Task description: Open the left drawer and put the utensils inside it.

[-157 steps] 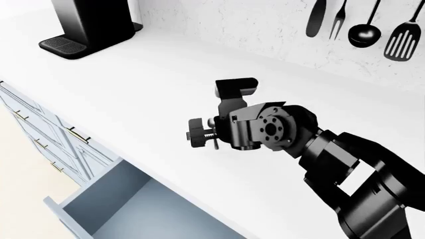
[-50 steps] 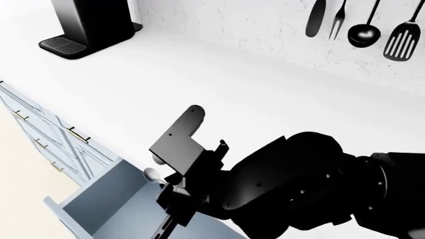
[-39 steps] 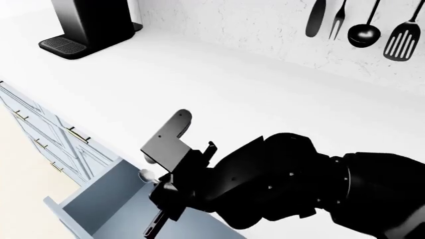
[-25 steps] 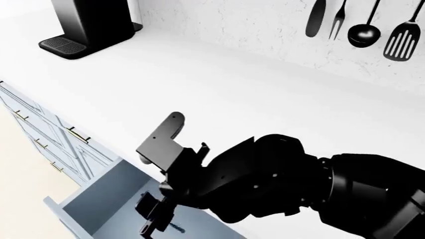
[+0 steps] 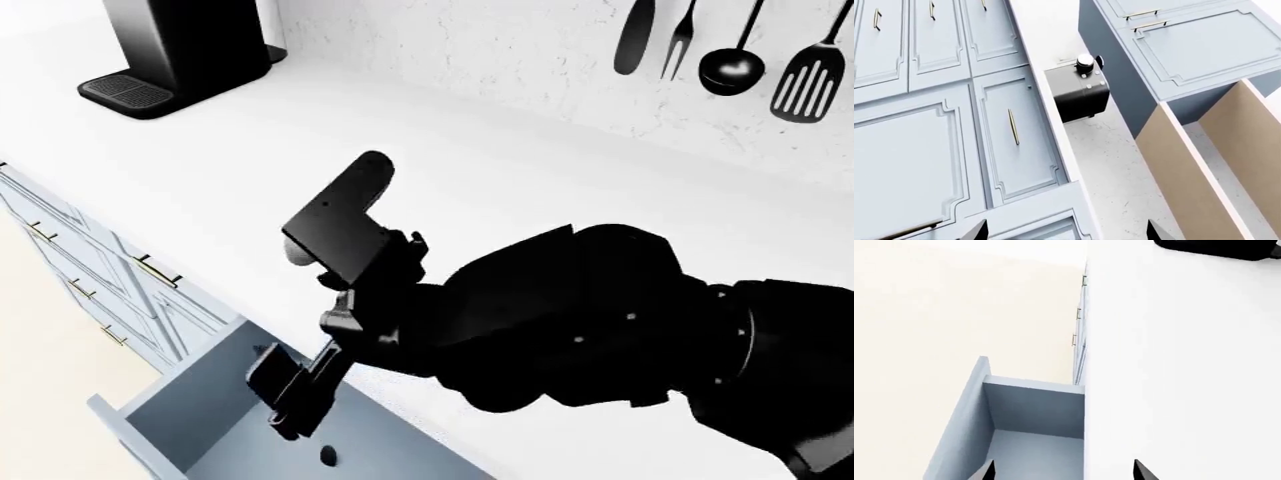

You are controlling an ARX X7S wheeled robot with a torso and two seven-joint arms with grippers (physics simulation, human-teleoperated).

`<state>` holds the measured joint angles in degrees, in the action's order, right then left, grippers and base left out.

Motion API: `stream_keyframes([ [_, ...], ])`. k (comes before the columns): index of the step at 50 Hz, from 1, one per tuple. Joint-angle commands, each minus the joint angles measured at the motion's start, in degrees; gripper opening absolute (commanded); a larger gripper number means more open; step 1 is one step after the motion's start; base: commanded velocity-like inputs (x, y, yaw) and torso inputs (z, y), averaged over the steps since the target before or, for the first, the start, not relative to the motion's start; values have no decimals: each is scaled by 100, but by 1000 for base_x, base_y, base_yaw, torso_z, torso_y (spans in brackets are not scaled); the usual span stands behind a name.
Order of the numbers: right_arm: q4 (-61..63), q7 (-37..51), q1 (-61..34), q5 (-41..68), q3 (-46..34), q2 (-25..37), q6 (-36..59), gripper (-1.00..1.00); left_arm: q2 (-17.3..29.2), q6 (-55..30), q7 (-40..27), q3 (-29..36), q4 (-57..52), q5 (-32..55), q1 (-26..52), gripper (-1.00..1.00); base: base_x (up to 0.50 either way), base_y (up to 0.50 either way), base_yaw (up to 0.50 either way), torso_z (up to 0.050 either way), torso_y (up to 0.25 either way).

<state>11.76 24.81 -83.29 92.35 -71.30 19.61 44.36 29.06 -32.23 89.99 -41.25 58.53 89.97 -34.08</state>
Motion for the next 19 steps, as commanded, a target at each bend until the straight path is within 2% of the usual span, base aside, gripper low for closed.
stream_keyframes([
  [1,307,36,-717,755,982,914,-197,100,14,26,0,51,42,-3,40,100,0,0,0,0,0],
  [19,805,194,-471,691,1522,1953,-678,100,-34,78,0,97,-63,0,21,100,0,0,0,0,0],
])
